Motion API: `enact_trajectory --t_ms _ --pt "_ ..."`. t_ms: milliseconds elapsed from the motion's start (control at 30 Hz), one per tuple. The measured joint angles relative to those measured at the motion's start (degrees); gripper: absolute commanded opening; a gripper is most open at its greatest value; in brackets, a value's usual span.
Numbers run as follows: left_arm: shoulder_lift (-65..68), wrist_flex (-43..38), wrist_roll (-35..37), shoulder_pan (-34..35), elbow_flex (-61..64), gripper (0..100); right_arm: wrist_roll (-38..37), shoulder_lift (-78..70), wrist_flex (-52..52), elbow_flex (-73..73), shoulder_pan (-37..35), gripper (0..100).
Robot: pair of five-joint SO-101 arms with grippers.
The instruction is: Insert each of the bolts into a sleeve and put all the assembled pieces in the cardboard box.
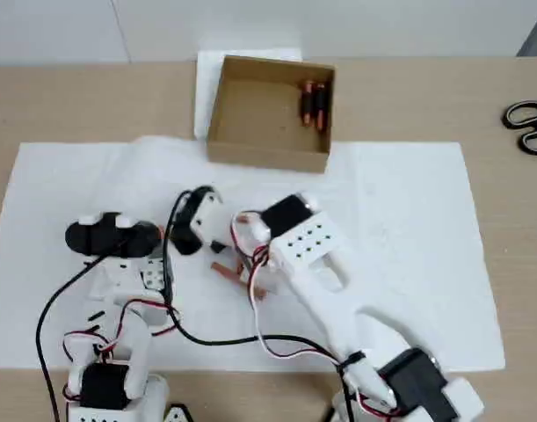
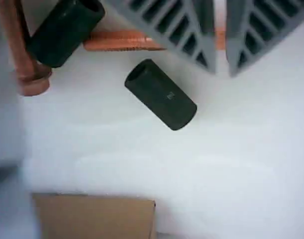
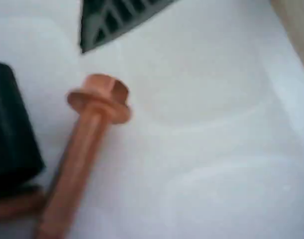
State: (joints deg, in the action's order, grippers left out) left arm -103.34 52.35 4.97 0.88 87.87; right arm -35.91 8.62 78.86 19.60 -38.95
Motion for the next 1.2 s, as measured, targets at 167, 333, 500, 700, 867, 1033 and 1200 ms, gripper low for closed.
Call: enact_trajectory --t_ms 167,333,500,700,867,1033,1200 --pt "0.0 0.0 0.1 0.1 0.0 1 -3.6 -2.5 0.0 0.0 -0.2 23.1" --pt "0.0 0.0 0.0 0.3 0.0 1 -4.6 -5.9 -2.2 -0.4 -0.1 23.1" --pt "0.0 0.1 0.1 0.3 0.0 1 -4.7 -9.1 -5.9 -0.5 0.0 23.1" --pt "0.0 0.1 0.2 0.4 0.1 1 -4.7 -12.5 -8.3 -0.8 0.1 23.1" --pt "0.0 0.1 0.0 0.4 0.0 1 -4.7 -15.5 -9.6 -0.8 0.0 23.1" --pt "0.0 0.1 0.0 0.3 0.0 1 -4.8 -17.8 -11.7 -0.8 0.4 23.0" --pt "0.0 0.1 0.0 0.3 0.0 1 -4.9 -19.4 -12.5 -1.0 1.6 22.2"
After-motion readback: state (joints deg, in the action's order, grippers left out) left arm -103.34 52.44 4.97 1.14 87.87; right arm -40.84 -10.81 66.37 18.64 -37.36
